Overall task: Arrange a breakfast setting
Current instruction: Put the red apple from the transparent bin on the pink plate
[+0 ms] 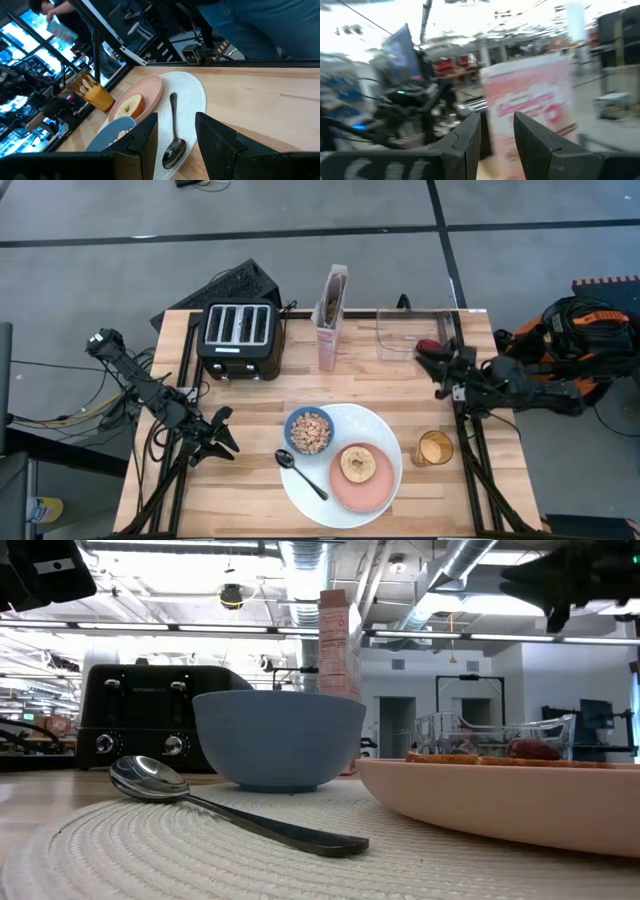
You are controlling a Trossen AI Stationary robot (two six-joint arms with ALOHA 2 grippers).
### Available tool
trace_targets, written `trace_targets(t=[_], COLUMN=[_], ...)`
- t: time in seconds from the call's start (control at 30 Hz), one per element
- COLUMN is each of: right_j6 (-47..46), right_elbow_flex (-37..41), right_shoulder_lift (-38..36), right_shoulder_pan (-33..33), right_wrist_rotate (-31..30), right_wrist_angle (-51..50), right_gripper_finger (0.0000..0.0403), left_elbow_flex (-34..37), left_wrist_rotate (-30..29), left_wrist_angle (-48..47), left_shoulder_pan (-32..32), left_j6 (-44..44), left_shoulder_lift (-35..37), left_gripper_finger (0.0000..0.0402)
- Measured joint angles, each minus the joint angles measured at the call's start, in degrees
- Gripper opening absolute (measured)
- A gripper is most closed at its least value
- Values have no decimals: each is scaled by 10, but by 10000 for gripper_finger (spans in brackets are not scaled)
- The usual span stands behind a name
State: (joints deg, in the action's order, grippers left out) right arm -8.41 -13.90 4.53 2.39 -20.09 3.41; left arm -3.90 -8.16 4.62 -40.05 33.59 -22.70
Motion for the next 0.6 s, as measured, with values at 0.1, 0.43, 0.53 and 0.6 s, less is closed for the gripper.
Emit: trace_targets(t=[0.1, 0.43, 0.53, 0.6], right_j6=[33, 35, -6, -24], right_elbow_flex=[-66, -284, -331, -356], right_shoulder_lift=[34, 211, 268, 301], right_shoulder_pan=[0, 7, 42, 72], right_wrist_rotate=[-42, -144, -145, -128], right_wrist_angle=[-68, -396, -465, -501], right_gripper_finger=[139, 139, 139, 139], left_elbow_flex=[0, 0, 0, 0], left_wrist_rotate=[0, 0, 0, 0], left_wrist_angle=[0, 0, 0, 0], left_shoulder_pan=[0, 0, 0, 0], left_j6=[0, 0, 0, 0], left_shoulder_lift=[0, 0, 0, 0], left_gripper_finger=[121, 121, 121, 121])
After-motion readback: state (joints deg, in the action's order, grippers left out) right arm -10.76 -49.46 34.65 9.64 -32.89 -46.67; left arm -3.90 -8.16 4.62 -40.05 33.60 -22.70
